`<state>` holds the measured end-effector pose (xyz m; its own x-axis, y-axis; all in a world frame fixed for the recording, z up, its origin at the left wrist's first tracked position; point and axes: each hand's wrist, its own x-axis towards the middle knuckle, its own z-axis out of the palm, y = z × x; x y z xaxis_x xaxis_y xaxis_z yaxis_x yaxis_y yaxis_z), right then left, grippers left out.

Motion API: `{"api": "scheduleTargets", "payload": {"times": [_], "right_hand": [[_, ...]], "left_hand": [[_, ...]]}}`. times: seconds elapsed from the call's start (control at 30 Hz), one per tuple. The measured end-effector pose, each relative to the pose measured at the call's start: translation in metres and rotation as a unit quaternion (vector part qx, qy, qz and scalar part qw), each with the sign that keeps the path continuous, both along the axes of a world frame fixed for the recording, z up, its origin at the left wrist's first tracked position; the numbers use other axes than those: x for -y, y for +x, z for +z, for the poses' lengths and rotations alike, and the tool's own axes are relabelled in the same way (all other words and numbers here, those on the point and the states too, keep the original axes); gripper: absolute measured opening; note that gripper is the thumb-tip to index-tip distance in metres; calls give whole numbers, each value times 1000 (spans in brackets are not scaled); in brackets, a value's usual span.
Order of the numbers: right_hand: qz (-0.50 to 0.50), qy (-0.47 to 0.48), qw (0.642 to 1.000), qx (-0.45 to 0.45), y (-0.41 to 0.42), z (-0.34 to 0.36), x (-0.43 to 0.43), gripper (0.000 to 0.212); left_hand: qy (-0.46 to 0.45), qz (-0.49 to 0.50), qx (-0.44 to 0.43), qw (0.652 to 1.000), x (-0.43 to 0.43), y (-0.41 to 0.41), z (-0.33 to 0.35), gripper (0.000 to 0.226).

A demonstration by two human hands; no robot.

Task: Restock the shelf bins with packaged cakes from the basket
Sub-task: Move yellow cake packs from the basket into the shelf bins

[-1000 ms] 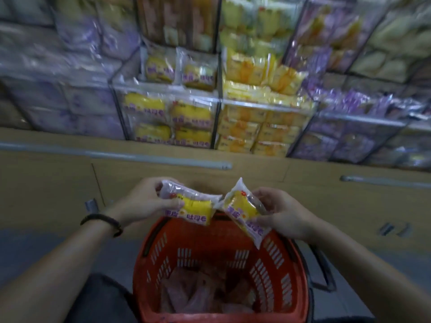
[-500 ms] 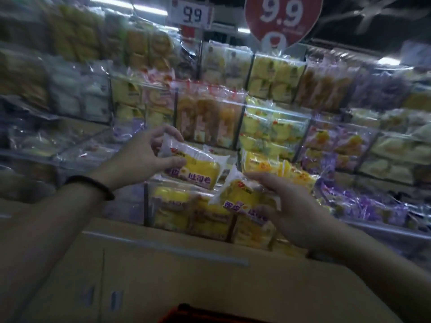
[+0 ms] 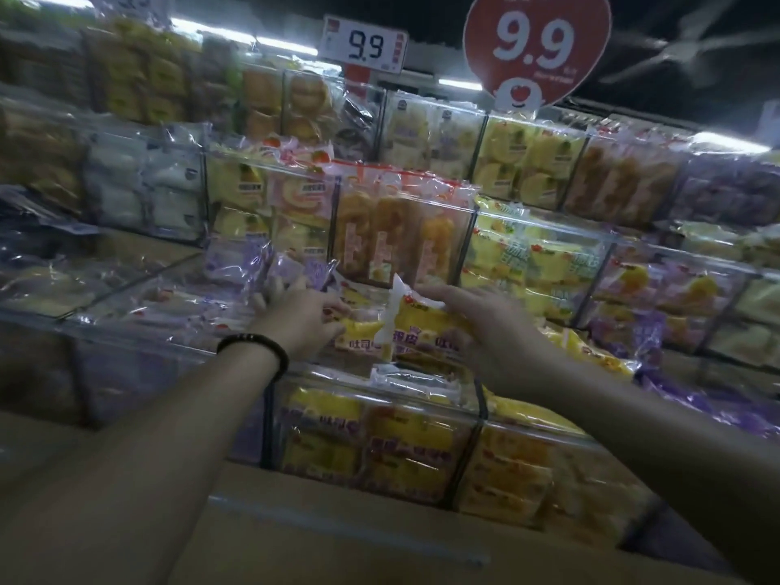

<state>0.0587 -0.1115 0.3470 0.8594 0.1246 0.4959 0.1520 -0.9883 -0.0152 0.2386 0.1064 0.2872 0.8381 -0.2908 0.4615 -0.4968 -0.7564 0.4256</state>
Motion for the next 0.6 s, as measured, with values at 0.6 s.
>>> {"api": "scheduleTargets", "payload": {"times": [0.6], "right_hand": [[-143, -85, 983, -72, 70, -20, -13, 64]], "left_hand": [[21, 43, 74, 996, 1, -6, -1, 32]]}}
